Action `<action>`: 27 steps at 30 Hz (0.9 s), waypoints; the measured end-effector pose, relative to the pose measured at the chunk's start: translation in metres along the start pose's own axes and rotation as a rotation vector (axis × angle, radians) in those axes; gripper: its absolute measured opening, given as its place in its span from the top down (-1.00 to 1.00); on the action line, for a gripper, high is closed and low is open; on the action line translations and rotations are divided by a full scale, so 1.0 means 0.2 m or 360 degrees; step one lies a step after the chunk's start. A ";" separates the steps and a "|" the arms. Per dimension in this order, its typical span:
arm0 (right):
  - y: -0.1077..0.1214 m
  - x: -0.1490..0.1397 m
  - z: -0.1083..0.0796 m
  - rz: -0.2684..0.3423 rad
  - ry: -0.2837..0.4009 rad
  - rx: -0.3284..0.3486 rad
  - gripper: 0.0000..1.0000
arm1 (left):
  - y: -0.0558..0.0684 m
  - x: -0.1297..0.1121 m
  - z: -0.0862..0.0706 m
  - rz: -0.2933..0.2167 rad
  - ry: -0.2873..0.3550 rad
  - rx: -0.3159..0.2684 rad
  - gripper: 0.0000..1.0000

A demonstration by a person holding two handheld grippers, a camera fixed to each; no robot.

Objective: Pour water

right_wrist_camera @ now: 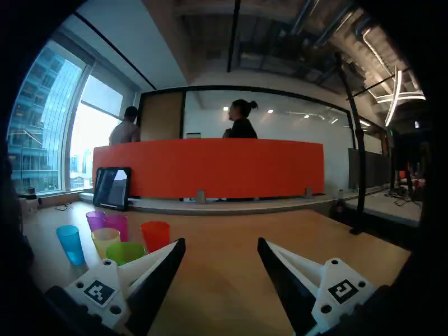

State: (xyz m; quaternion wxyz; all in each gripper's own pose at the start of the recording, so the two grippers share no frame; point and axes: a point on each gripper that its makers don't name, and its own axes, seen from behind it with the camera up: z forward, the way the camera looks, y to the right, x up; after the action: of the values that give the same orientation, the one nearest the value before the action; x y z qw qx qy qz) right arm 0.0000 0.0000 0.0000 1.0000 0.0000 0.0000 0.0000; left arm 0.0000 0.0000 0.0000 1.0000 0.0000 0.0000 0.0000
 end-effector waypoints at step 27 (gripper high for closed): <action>0.00 0.01 0.00 -0.0004 0.0003 -0.0002 -0.99 | 0.01 0.01 0.01 -0.0001 -0.0001 -0.0023 -0.97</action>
State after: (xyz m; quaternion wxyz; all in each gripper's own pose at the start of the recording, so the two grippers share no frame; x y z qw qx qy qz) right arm 0.0020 -0.0004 0.0005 1.0000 -0.0006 0.0008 -0.0013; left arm 0.0017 0.0024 0.0016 1.0000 -0.0073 -0.0003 -0.0003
